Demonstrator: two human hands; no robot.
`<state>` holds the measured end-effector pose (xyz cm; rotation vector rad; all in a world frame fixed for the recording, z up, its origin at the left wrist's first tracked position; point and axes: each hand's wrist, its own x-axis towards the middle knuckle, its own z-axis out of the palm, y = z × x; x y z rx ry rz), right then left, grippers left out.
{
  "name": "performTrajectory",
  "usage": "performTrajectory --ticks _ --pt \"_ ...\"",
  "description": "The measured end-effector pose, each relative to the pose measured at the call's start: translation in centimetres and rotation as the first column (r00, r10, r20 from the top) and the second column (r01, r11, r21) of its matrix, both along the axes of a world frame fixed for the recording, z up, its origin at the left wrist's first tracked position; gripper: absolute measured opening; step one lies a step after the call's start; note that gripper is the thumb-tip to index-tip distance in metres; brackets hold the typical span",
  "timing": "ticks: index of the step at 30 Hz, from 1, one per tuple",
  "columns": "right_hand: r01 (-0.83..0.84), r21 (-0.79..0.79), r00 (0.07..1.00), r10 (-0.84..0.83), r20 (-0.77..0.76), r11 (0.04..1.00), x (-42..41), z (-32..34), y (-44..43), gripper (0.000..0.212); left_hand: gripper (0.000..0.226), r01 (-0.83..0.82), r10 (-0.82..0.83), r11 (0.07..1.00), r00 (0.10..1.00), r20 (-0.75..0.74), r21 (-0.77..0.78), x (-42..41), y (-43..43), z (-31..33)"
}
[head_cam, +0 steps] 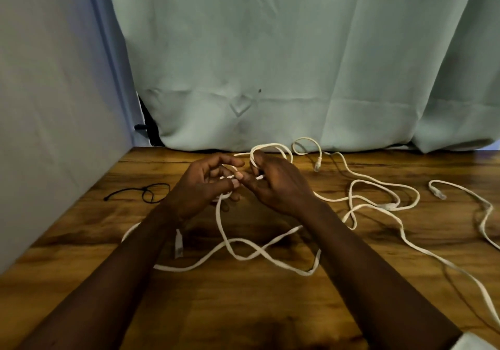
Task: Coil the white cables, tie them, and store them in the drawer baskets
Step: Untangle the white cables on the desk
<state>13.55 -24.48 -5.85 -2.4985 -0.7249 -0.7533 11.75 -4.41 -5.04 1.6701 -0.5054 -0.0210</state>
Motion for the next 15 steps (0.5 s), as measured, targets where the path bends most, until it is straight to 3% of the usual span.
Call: performTrajectory --ticks 4,7,11,13,15 --pt "0.101 0.011 0.985 -0.101 0.138 0.995 0.2 -0.4 -0.5 0.040 0.047 0.090 -0.090 0.996 0.983 -0.162 -0.008 -0.1 -0.1 -0.5" --pt "0.161 0.170 0.960 -0.195 0.203 0.972 0.3 -0.2 -0.6 0.041 0.045 0.034 -0.051 0.997 0.966 -0.253 -0.068 -0.1 -0.7 -0.8" --pt "0.167 0.388 0.984 -0.180 -0.004 0.906 0.3 0.4 -1.6 0.057 0.007 -0.193 0.175 0.976 0.971 -0.165 -0.100 0.4 -1.1 -0.6" --pt "0.168 0.403 0.986 -0.150 -0.075 0.900 0.1 0.5 -1.9 0.062 0.022 -0.285 0.272 0.946 0.957 -0.097 -0.154 0.8 -1.1 -0.6" --pt "0.165 0.379 0.976 -0.097 -0.193 0.910 -0.3 0.8 -1.9 0.062 0.020 -0.325 0.327 0.925 0.945 -0.024 -0.198 0.6 -1.2 -0.2"
